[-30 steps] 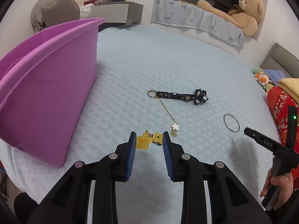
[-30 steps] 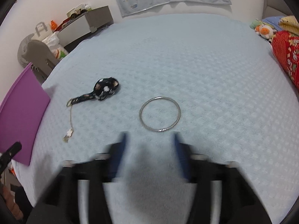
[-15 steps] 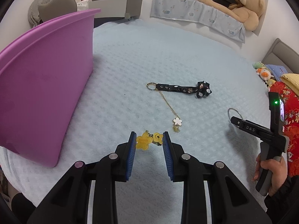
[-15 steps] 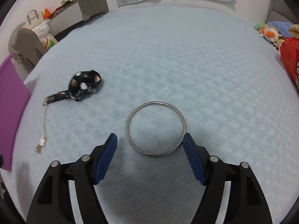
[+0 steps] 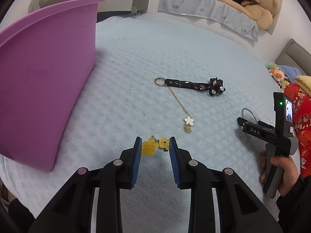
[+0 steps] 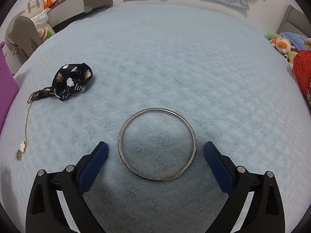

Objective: Organize jewelry
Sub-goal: 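Close the left tool on the yellow flower charm while the right tool grips the silver hoop, then carry the hoop in the right tool while the left tool carries the charm over the bin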

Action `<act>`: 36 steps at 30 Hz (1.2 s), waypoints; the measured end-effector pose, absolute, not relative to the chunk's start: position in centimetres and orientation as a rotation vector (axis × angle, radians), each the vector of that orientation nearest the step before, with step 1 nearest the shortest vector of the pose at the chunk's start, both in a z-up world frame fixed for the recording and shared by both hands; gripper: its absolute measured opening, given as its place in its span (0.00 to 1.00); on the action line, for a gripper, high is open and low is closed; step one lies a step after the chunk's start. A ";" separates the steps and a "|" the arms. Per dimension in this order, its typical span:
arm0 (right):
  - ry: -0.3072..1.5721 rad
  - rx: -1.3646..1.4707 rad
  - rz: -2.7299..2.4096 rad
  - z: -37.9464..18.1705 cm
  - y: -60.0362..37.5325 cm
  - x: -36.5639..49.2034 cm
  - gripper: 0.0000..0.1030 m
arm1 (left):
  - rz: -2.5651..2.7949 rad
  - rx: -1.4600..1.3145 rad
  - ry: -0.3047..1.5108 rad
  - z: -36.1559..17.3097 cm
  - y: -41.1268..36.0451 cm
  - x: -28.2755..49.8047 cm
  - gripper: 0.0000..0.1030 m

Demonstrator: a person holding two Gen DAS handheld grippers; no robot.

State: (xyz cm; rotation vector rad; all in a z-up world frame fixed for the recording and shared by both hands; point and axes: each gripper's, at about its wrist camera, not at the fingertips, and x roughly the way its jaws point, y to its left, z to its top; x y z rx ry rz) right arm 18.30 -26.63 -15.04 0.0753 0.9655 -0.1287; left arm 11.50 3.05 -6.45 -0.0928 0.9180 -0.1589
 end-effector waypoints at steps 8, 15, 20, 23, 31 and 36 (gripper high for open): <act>0.960 0.064 -0.129 -15.1 -26.3 18.6 0.91 | -0.157 -0.103 0.923 -6.6 3.2 11.5 0.27; 0.933 0.043 -0.118 -14.5 -25.9 17.4 0.69 | -0.147 -0.110 0.919 -6.3 3.5 11.5 0.27; 0.925 0.093 -0.113 -14.0 -26.5 16.9 0.68 | -0.150 -0.109 0.907 -5.8 3.5 11.3 0.27; 0.916 0.112 -0.110 -13.4 -26.7 16.0 0.68 | -0.154 -0.109 0.898 -5.3 3.4 11.1 0.27; 0.863 0.152 -0.062 -9.3 -25.9 12.7 0.68 | -0.189 -0.115 0.862 -2.7 3.1 10.3 0.27; 0.788 0.157 0.002 -4.5 -23.9 10.8 0.68 | -0.203 -0.112 0.817 0.6 3.4 9.4 0.27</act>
